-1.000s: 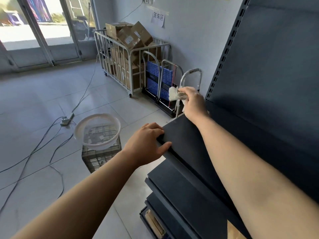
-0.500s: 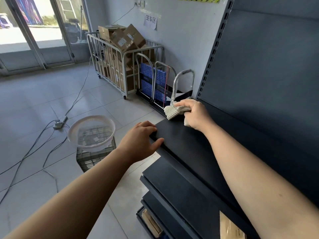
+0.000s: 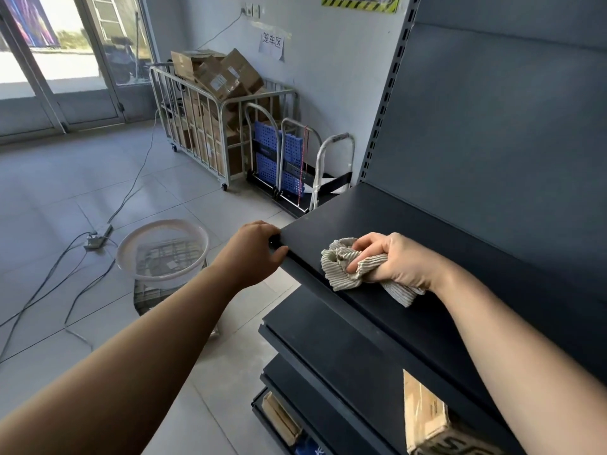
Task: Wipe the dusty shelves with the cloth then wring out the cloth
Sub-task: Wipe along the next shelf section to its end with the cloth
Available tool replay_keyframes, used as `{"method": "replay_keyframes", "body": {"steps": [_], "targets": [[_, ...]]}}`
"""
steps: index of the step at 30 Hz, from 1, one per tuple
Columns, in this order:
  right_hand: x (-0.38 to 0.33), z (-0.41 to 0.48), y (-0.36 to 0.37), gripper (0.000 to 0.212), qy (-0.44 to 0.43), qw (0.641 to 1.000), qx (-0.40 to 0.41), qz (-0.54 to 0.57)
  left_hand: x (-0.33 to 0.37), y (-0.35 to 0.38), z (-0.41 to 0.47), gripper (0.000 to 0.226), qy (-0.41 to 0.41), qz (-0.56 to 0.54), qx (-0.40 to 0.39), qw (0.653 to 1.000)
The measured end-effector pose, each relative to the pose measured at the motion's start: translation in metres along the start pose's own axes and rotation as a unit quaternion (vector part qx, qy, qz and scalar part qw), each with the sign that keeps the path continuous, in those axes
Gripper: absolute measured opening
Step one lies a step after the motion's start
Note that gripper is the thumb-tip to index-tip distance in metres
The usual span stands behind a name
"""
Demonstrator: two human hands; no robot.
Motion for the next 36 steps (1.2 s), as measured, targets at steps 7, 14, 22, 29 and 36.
{"method": "replay_keyframes", "body": {"steps": [7, 14, 22, 29, 36], "targets": [[-0.019, 0.063, 0.021, 0.035, -0.016, 0.998, 0.053, -0.035, -0.003, -0.004, 0.004, 0.014, 0.004, -0.011, 0.011, 1.0], [-0.002, 0.133, -0.004, 0.055, 0.101, 0.967, 0.13, -0.193, -0.003, -0.004, 0.005, 0.016, 0.011, -0.008, 0.007, 1.0], [0.083, 0.031, -0.107, 0.059, 0.27, 0.884, 0.332, -0.189, 0.002, 0.005, 0.01, 0.027, 0.067, 0.025, -0.034, 0.997], [0.055, 0.04, -0.066, 0.065, 0.314, 0.866, 0.349, -0.174, 0.02, 0.015, 0.019, 0.029, 0.169, 0.051, -0.059, 0.983], [-0.004, 0.097, -0.026, 0.038, 0.175, 0.906, 0.354, -0.15, 0.03, 0.022, 0.032, 0.029, 0.226, 0.056, -0.089, 0.969]]}}
Point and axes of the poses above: each hand's wrist, its own z-axis towards the middle knuckle, its own y-axis out of the palm, x = y × z, the point moved 9 cm from there along z, towards the middle knuckle, and after that the axes turned 5 degrees about -y, right-handed, at the moved point
